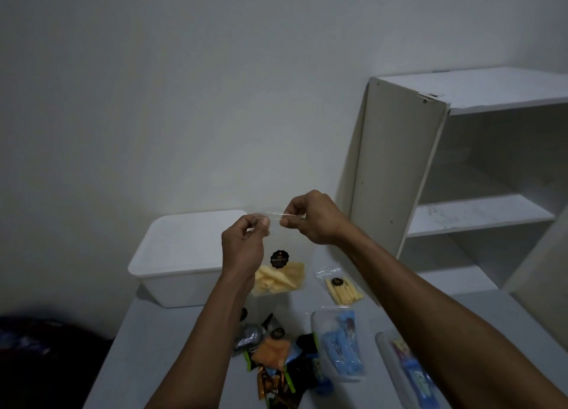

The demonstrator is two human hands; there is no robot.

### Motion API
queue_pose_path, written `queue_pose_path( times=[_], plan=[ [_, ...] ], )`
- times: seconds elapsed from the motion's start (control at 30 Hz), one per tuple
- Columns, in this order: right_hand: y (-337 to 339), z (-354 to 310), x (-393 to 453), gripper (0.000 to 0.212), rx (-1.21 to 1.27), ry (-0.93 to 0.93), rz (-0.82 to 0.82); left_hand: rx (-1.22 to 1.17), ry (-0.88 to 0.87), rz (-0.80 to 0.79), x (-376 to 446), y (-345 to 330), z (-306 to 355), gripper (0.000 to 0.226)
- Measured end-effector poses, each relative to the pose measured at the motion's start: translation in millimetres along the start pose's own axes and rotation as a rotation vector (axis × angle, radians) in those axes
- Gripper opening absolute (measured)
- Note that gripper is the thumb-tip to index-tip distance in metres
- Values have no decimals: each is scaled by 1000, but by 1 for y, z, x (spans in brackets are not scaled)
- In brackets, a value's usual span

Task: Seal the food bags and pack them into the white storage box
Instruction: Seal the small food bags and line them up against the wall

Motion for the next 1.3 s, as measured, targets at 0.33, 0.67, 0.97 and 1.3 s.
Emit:
queue_pose_path(
  times=[0.33, 0.67, 0.97, 1.3],
  plan=[
    [7, 1, -7, 9, 118, 20, 17, -35, 47, 21, 8, 7, -1, 8],
    [6, 16, -9, 10, 250, -11, 52, -94, 73, 41, 11, 14, -4, 7],
    [6, 35, -6, 14, 422, -34, 76, -151, 113, 51, 14, 21, -6, 9],
    [8, 40, -8, 12, 547, -63, 92, -210, 137, 46, 16, 24, -8, 8]
  ],
)
Point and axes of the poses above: each hand's wrist, its own x-axis towards the middle knuckle, its own y-axis out of the back of the hand, z = x × y, the point moved 8 cm from there along x, towards the middle knuckle, and after that the axes turned 8 degrees about -z, right-handed, at the moved point
